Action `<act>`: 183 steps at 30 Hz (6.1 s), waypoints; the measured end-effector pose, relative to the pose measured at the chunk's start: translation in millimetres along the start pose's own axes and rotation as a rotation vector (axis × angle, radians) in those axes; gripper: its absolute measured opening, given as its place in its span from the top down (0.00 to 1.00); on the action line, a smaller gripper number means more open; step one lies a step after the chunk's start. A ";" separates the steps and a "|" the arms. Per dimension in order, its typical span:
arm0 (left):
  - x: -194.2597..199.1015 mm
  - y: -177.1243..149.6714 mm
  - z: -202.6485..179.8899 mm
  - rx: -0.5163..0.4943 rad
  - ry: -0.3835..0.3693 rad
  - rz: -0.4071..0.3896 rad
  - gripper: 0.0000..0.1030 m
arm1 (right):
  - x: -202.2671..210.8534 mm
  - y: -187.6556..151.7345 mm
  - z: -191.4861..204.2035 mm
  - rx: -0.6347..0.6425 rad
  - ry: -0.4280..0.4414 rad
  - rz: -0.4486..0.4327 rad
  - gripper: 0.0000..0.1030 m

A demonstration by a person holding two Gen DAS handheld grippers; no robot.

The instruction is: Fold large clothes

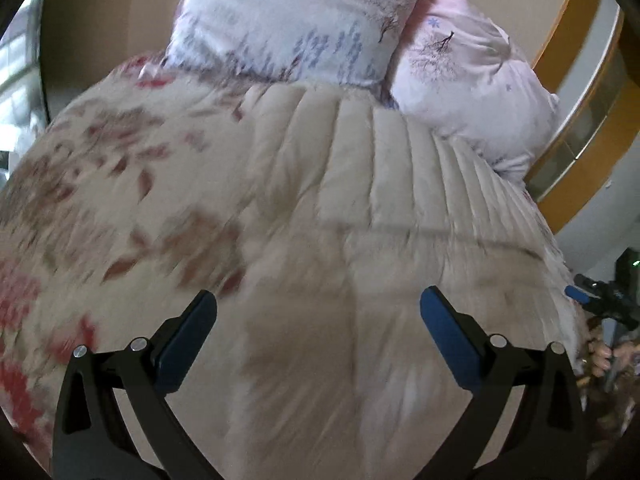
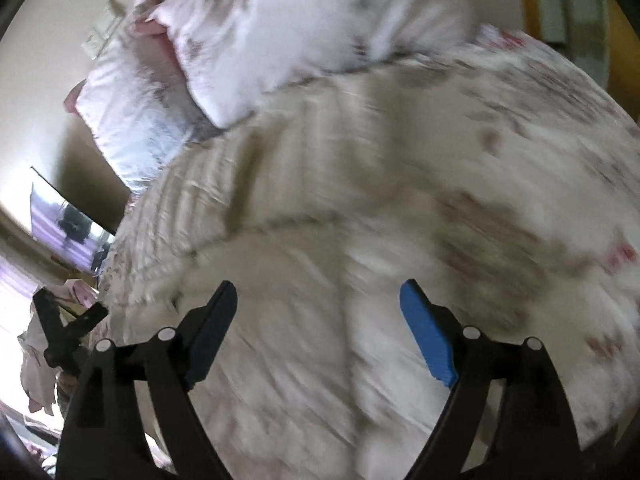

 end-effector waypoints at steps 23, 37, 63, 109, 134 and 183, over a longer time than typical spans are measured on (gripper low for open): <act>62.9 -125.9 42.4 0.045 -0.245 0.104 0.01 | 50.8 -147.7 -56.6 -0.147 0.141 0.210 0.13; 13.8 -163.9 40.5 0.157 -0.359 0.220 0.23 | 15.0 -168.5 -59.0 -0.221 0.444 0.182 0.33; 95.7 -48.9 18.6 0.104 -0.300 -0.168 0.81 | 74.1 -58.7 81.0 0.340 0.187 -0.306 0.84; 46.8 123.8 -5.4 0.169 -0.172 -0.318 0.85 | 33.3 78.6 99.9 0.468 -0.064 -0.517 0.84; -64.5 168.1 2.7 0.271 -0.135 -0.202 0.85 | -70.6 154.9 46.1 0.275 -0.069 -0.393 0.84; -103.7 175.5 -45.6 0.156 -0.081 -0.173 0.24 | -112.0 192.7 -47.1 -0.036 -0.222 -0.290 0.50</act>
Point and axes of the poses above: each gripper's, at about its wrist camera, not at the fingertips, and x roughly against the way its jaws point, z to its left, y to its top, the point moved 9 cm from there along -x, roughly the way its jaws point, and after that the axes turned 13 degrees about y, right-handed, at the moved point
